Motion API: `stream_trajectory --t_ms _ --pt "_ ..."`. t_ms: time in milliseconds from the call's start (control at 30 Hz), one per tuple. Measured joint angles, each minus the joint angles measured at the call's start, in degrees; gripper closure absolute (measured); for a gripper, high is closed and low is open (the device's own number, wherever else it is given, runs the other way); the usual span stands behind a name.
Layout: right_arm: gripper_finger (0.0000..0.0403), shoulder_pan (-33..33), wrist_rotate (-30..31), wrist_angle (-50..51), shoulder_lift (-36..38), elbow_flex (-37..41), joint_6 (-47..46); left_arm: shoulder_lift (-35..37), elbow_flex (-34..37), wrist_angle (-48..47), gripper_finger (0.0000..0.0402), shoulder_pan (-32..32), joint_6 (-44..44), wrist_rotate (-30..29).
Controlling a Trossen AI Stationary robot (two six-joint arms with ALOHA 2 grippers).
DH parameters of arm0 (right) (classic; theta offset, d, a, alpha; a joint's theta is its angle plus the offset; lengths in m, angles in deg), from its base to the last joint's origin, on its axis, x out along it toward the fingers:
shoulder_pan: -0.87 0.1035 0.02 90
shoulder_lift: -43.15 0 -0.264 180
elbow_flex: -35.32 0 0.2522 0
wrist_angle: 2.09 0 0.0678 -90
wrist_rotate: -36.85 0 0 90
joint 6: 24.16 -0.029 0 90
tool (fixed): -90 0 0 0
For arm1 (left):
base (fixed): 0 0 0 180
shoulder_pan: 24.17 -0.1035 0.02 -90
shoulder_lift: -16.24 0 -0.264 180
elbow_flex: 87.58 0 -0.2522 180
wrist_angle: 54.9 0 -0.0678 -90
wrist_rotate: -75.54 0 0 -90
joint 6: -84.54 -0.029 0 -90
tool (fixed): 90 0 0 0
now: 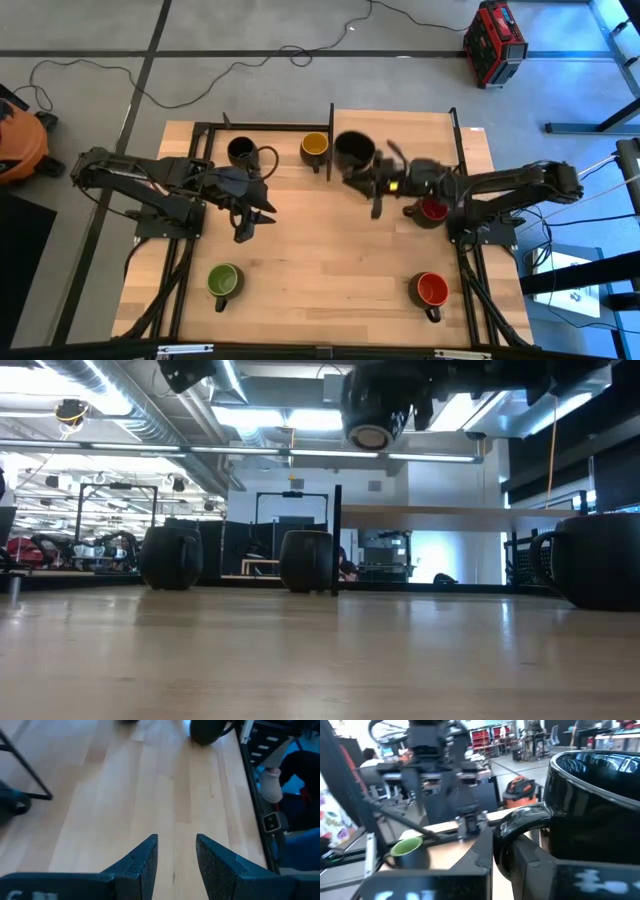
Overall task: Place coffee mugs
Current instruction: Put the bottom black mug on the shelf
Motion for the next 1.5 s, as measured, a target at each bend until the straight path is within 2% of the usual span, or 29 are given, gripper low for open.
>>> stream_trajectory --t_ms 200,400,767,967,1200,1500 --pt "0.0389 -11.10 -11.36 0.79 0.36 0.00 0.04 0.12 0.00 0.34 0.0274 -0.02 -0.28 -3.02" --pt "0.0389 -21.62 -21.58 1.92 -1.33 -0.36 2.89 0.09 0.00 0.28 0.0274 -0.02 -0.24 -9.37" --pt "0.0390 -33.99 -38.33 1.47 -11.20 -4.81 10.34 0.07 0.00 0.60 0.0274 -0.02 1.11 -18.67" --pt "0.0390 -38.14 -42.09 1.31 -15.77 -7.46 12.14 0.07 0.00 0.60 0.0274 -0.02 2.76 -21.49" --pt "0.0390 -39.16 -45.50 1.26 -20.05 -10.39 13.30 0.07 0.00 0.60 0.0274 -0.02 3.24 -21.71" --pt "0.0390 -39.16 -41.83 1.21 -22.47 -10.75 14.57 0.07 0.04 0.63 0.0274 -0.02 4.41 -21.73"
